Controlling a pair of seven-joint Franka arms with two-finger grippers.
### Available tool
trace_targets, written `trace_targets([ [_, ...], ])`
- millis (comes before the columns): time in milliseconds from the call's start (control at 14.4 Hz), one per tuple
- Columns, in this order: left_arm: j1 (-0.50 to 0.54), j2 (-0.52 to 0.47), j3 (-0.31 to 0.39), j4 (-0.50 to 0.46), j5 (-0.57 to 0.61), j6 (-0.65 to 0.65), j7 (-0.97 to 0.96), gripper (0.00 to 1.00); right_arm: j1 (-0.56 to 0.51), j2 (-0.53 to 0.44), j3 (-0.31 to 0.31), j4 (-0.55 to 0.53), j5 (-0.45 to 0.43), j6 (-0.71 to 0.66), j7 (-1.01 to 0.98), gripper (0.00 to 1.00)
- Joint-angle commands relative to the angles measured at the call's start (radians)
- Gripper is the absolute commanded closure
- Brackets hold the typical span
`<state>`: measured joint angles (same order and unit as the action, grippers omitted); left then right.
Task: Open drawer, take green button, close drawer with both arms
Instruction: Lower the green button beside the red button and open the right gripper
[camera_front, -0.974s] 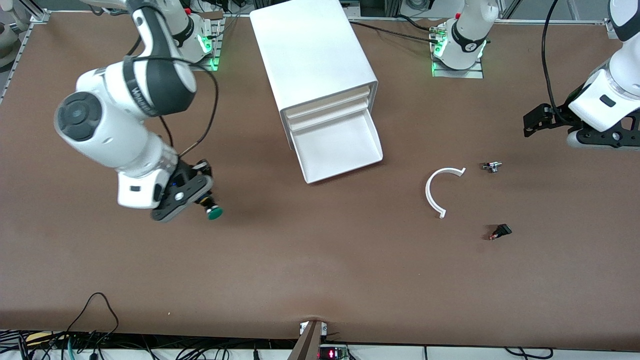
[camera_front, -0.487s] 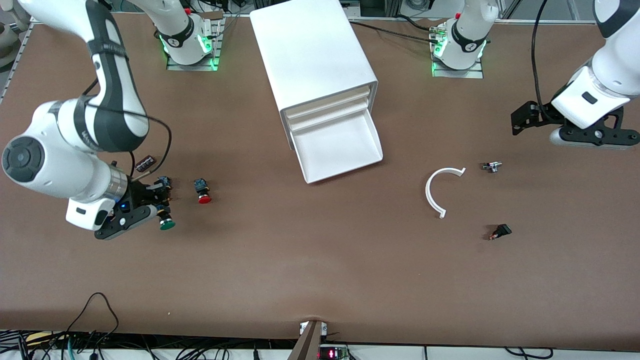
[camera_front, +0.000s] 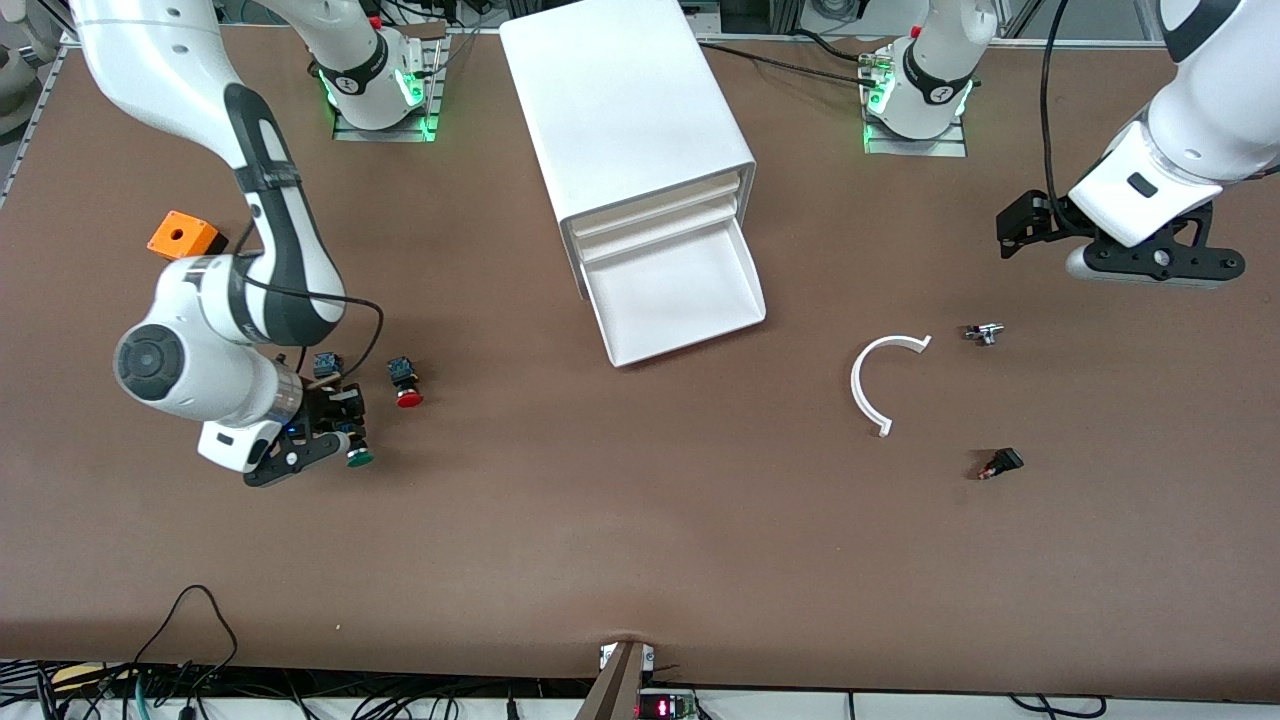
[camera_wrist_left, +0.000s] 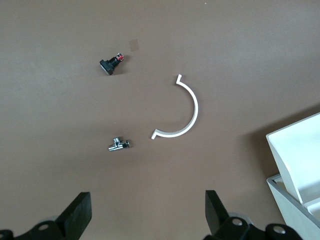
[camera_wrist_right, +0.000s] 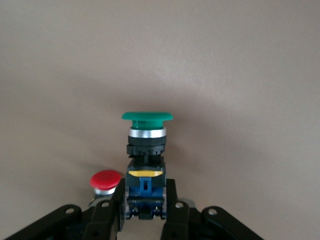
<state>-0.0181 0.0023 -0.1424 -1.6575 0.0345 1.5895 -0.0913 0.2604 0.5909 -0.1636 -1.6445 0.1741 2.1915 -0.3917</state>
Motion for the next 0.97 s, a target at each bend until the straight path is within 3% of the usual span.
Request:
trace_targets([
  [0, 0.000, -0.007, -0.014, 0.024, -0.004, -0.029, -0.039, 0.00, -0.003, 0.006, 0.006, -0.064, 0.018, 0.095, 0.013, 0.74],
  [696, 0.009, -0.007, -0.013, 0.024, -0.004, -0.039, -0.039, 0.00, -0.001, 0.069, 0.006, -0.093, 0.058, 0.194, 0.014, 0.72],
  [905, 0.006, -0.007, -0.014, 0.024, -0.004, -0.040, -0.042, 0.00, -0.001, 0.070, 0.004, -0.097, 0.059, 0.185, 0.021, 0.58],
])
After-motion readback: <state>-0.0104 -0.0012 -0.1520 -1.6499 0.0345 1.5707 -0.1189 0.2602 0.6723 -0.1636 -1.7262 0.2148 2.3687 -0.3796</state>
